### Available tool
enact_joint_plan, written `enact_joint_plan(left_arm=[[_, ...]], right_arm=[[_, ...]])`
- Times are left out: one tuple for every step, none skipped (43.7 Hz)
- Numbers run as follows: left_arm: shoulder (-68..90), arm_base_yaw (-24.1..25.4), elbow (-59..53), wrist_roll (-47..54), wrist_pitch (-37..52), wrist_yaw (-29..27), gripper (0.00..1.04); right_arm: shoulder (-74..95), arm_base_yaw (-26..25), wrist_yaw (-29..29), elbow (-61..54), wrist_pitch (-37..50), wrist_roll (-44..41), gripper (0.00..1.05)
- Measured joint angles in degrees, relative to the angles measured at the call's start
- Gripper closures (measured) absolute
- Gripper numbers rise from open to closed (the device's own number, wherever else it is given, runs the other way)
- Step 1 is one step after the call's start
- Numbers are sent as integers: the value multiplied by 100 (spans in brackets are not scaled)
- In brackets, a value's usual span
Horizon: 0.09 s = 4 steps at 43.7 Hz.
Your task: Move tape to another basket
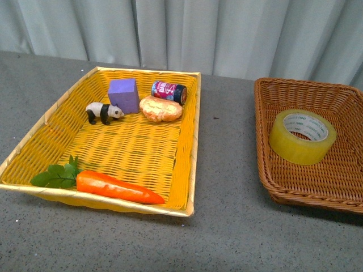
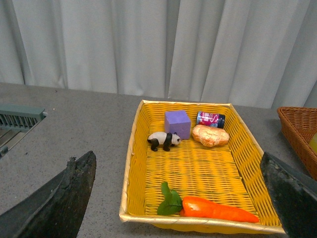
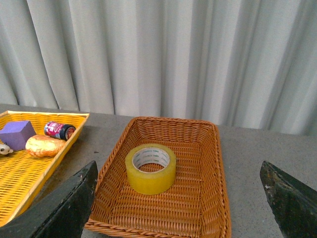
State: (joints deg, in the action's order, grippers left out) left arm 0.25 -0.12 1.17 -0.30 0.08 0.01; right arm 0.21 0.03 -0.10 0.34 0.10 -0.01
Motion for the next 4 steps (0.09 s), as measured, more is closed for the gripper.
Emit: enact_joint_plan(left_arm=[[0,0,0,0,0,0,7],[0,0,0,0,0,0,7],[0,0,0,0,0,0,7],[0,0,0,0,0,0,7]], right_arm=[[0,0,0,0,0,0,9],[0,0,0,-2,0,0,9],[0,0,0,-2,0,0,9],[0,0,0,-2,0,0,9]])
